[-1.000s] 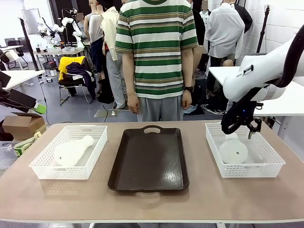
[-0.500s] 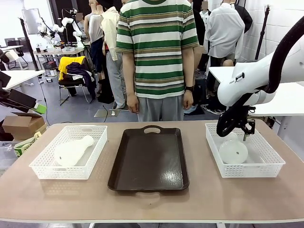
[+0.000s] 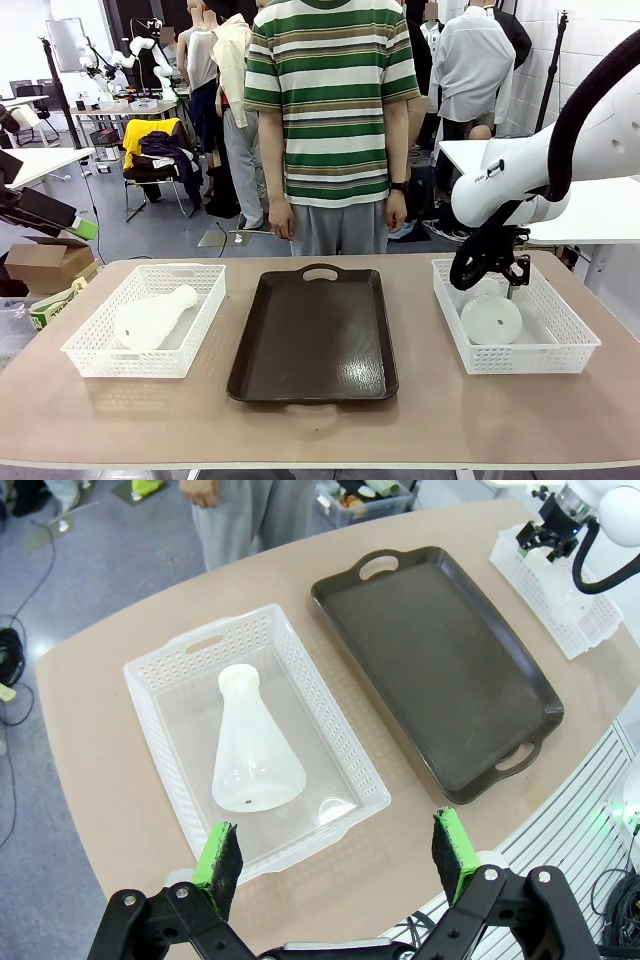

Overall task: Prepare the laboratory tools.
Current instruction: Pick up the Big flask that the person points to.

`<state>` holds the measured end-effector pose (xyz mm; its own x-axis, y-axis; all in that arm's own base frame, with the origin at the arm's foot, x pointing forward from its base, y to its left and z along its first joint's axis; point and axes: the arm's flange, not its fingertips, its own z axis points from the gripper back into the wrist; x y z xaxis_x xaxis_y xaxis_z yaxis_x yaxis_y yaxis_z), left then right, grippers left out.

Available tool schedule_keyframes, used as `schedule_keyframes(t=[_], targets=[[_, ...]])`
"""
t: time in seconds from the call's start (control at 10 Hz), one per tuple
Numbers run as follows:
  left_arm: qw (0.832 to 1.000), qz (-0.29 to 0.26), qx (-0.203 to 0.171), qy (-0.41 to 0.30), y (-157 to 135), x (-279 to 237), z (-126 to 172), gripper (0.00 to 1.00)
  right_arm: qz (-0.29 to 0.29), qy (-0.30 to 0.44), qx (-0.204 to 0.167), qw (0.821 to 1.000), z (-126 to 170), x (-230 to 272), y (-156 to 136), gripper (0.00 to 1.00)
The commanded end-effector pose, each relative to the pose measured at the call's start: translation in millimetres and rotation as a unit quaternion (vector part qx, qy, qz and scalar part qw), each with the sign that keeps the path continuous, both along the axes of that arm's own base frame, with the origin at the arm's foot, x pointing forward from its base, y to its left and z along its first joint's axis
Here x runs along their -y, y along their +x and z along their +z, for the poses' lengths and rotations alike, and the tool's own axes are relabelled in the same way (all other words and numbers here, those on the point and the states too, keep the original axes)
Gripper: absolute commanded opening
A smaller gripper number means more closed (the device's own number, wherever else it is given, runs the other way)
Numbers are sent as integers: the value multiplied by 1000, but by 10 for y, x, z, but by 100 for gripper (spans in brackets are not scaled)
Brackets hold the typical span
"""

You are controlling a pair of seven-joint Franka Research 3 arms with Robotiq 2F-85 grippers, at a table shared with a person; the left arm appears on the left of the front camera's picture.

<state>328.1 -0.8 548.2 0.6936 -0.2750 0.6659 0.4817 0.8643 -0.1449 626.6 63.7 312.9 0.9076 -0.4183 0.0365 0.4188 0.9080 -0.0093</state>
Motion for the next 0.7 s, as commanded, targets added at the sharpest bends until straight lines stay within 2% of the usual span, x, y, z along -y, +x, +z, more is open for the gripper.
schedule_keyframes(t=[0.0,0.5,0.6], targets=[[1000,-7,0,7,-1,-36,-9,100,-4,-6,-14,1000,5,-43,76,94],[1000,-7,0,7,-1,-36,-9,100,-10,-5,-26,1000,26,-51,68,3],[1000,-7,0,7,-1,-36,-9,100,-13,-6,-28,1000,32,-46,67,0]])
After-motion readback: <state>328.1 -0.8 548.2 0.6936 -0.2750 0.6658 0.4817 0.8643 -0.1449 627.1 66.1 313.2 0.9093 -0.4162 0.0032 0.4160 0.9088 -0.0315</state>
